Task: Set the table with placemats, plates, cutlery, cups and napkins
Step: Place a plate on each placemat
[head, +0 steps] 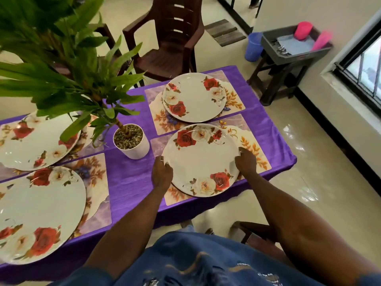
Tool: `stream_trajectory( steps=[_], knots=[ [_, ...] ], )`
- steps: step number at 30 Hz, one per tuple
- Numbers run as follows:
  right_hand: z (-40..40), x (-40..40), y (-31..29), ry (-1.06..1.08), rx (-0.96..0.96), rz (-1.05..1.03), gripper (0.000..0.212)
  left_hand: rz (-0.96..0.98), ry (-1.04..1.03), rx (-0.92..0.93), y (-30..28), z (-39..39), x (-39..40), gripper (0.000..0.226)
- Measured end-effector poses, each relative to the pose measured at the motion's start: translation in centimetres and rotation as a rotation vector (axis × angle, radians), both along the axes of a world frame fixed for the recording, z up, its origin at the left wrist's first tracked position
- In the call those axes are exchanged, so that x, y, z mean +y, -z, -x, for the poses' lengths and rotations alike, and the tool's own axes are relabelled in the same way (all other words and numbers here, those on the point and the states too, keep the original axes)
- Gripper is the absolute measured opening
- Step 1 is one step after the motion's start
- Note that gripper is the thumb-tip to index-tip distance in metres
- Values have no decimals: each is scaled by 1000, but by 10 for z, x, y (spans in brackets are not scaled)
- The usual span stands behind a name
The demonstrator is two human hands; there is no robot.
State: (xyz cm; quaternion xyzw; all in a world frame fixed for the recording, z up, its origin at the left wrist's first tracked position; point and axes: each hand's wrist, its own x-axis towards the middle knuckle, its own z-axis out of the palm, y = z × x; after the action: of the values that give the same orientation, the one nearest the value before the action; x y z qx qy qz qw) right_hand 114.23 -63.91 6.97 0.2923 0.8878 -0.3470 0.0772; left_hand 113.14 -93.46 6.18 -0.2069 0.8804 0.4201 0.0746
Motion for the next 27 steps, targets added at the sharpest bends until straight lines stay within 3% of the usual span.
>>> stream_trajectory(
  steps=[14, 27],
  knots=[
    [4, 10, 6, 158, 67, 41, 38, 7, 158, -11, 0, -5, -6, 55],
    [6, 11, 6, 241, -2, -24, 29, 171, 276, -41, -8, -3, 0, 50]
  ],
)
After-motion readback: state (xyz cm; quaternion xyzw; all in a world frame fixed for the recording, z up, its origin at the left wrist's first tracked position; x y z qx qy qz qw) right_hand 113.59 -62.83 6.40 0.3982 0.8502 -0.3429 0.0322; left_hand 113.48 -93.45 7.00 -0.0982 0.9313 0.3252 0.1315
